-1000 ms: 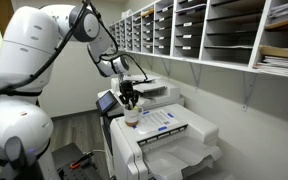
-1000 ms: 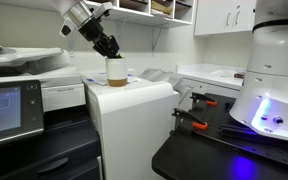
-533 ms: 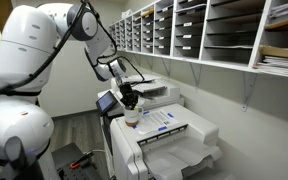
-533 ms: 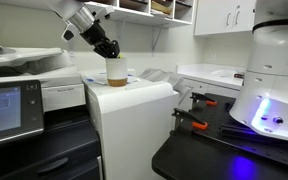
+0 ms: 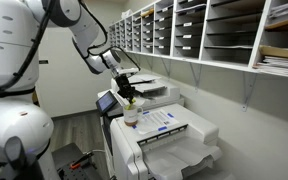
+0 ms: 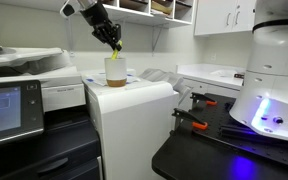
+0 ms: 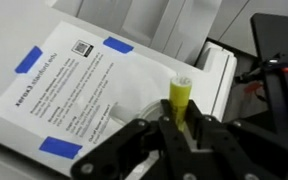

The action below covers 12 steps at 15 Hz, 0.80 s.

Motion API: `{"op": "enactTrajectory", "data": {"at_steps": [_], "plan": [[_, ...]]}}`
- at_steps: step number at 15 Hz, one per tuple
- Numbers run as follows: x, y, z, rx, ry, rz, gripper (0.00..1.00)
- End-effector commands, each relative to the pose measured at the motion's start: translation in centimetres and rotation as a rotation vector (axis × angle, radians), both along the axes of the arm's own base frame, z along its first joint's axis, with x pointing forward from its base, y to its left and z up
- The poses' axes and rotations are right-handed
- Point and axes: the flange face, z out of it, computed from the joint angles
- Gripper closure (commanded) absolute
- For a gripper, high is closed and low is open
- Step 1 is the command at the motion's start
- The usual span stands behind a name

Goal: Take the marker from the white cup and put it on top of the printer

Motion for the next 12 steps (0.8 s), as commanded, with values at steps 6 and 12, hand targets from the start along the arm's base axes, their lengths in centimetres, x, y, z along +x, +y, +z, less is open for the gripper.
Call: {"op": "enactTrajectory", "data": {"at_steps": [6,12], "plan": [[-1.1,-7.3,7.9,0.213,-0.095,-0.316,0.95],[3.1,-16.3,7.1,0.35,-0.164,-0.647,0.95]]}}
